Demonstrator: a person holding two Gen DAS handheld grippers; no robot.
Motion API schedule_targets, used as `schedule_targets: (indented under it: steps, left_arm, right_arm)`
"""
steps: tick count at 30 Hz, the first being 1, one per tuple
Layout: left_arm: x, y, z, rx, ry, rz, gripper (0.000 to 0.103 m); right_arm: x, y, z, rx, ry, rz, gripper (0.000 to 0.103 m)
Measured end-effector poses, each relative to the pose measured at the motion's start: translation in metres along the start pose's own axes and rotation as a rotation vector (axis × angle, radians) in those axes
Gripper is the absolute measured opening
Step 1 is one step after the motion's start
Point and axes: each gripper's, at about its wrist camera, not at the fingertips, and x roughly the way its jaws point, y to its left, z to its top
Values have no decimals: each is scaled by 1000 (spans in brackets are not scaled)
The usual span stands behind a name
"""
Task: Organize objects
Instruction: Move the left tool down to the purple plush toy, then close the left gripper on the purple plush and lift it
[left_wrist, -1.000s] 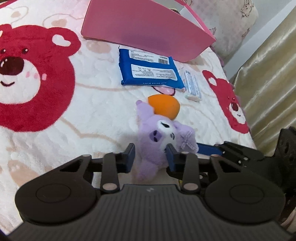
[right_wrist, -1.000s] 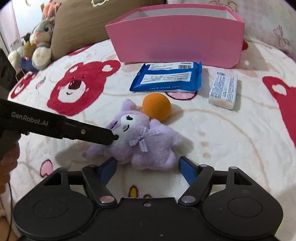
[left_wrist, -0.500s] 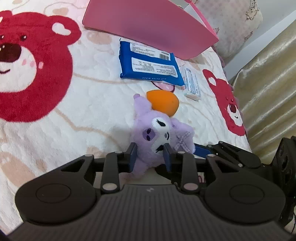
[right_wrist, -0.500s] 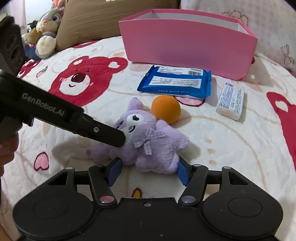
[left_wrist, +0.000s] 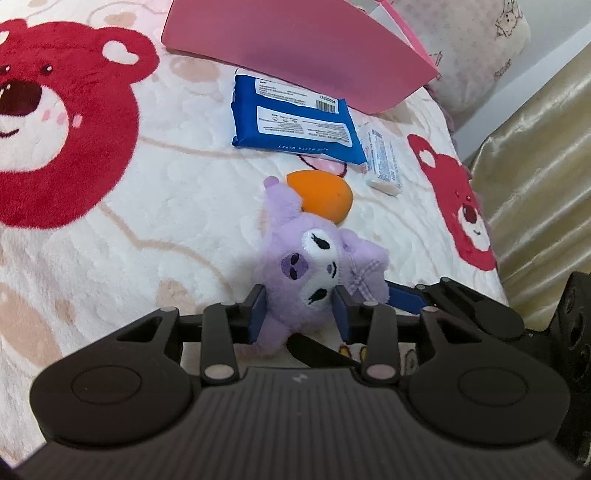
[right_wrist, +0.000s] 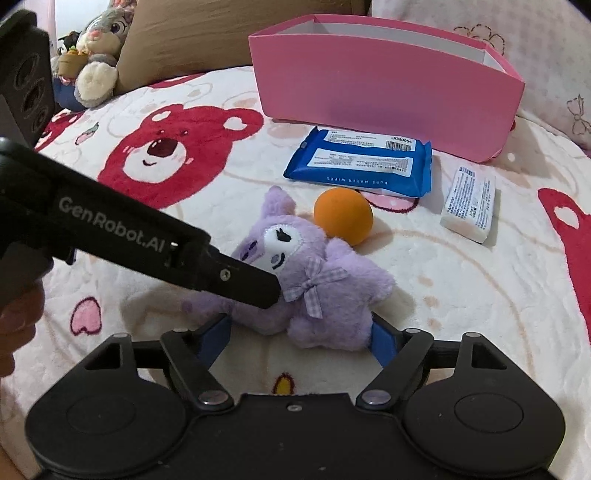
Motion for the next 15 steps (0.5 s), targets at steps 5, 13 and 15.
schedule_targets:
  steps: [5,13,15]
  left_arm:
    - [-8,-7,-3,21,-6,3,36]
    - [-28,-25,-6,86,-29,1,36]
    - [-34,-31,-6,105,-32,1,36]
  right_arm:
    - [-7,6,2,-33,-19,-8,85]
    - [-26,10,7,-45,-31,-11,85]
    - [-32,12,7,-56,-31,-17,85]
